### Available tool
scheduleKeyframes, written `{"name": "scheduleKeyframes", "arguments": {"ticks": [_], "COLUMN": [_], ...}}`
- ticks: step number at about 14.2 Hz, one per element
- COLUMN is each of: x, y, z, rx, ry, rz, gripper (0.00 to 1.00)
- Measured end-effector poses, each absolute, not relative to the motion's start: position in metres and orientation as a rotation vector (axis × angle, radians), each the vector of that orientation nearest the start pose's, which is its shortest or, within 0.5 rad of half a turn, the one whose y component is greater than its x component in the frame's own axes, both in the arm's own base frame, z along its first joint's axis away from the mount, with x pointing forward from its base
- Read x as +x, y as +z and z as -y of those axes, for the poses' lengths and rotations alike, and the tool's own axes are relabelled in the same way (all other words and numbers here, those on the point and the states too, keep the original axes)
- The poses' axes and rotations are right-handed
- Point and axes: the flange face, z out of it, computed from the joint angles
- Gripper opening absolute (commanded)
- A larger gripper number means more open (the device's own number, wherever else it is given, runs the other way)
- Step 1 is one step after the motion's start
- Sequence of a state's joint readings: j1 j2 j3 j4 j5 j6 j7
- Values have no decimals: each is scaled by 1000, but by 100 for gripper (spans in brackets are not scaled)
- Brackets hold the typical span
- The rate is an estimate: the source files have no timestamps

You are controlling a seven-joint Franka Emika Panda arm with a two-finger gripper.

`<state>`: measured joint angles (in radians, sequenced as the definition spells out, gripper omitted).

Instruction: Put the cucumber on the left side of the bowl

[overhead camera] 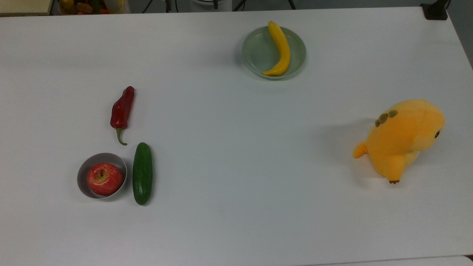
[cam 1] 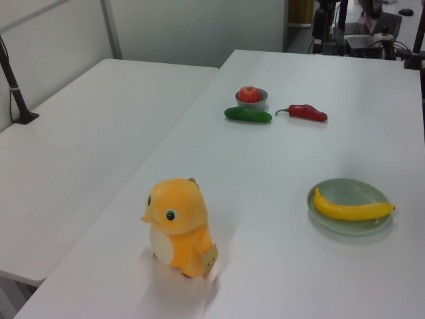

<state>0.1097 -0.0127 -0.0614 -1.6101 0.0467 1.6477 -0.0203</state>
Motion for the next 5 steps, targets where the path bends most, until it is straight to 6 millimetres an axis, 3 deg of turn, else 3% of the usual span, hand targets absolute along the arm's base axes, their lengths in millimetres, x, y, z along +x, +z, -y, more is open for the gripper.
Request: {"name": "scheduleKeyframes", "arguments": {"ticks": [5], "x": [559], "y": [611], "z": [-20], "rx": [-3089], "ry": [-53], "rz": [69], "gripper": [100]}}
